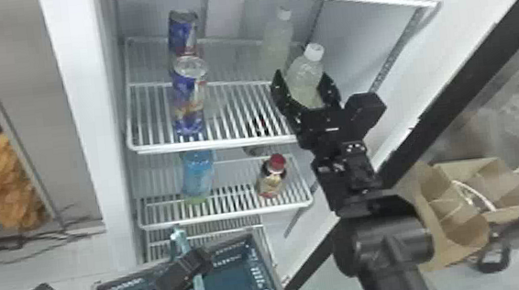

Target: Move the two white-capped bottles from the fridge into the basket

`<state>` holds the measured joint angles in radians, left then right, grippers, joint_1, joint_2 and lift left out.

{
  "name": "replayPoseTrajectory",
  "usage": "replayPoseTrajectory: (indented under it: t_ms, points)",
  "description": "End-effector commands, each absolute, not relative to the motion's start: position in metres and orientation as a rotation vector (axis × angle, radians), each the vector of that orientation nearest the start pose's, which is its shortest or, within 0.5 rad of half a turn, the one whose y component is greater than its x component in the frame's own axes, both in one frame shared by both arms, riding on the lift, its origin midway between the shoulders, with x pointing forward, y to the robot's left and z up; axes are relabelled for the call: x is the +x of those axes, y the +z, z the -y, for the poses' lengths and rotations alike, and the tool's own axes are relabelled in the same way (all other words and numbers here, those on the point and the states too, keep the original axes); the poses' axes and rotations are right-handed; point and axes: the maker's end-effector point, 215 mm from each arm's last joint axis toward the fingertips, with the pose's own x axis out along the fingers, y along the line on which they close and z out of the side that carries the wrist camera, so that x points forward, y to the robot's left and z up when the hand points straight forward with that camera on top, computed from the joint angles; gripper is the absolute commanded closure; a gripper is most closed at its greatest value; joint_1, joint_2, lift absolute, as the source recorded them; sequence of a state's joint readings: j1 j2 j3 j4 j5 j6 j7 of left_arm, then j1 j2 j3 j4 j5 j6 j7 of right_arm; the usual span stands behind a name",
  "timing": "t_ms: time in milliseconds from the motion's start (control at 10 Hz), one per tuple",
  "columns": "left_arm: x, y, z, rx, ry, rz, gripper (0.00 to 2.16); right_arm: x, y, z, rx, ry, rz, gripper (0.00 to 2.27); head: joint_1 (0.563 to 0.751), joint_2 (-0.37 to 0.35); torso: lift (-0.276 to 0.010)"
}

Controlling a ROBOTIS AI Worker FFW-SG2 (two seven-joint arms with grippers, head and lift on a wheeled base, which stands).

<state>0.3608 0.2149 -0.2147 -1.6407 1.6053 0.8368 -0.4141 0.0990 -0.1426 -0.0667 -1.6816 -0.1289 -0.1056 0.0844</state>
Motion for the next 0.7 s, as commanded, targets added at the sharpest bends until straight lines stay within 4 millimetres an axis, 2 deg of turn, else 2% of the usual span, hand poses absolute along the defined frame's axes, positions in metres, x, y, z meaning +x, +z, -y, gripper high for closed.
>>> replayPoseTrajectory:
  t_ms: [0, 100, 300, 600]
  points:
    - [0.299, -0.41, 0.025, -1.637, -0.852, -0.83, 1.19, 0.566, -0.295, 0.287, -0.029, 0.037, 0.128, 0.76, 0.695, -0.35, 0.0]
    - [0.3, -0.41, 0.025, -1.637, -0.85, -0.828, 1.18, 0.566, -0.292, 0.287, -0.027, 0.037, 0.133, 0.86, 0.695, -0.35, 0.0]
    - [0.3, -0.409, 0.025, -1.638, -0.851, -0.827, 1.18, 0.561, -0.285, 0.285, -0.017, 0.041, 0.146, 0.89, 0.695, -0.35, 0.0]
    - [0.301, -0.409, 0.025, -1.635, -0.852, -0.822, 1.18, 0.532, -0.253, 0.269, 0.05, 0.085, 0.175, 0.89, 0.695, -0.35, 0.0]
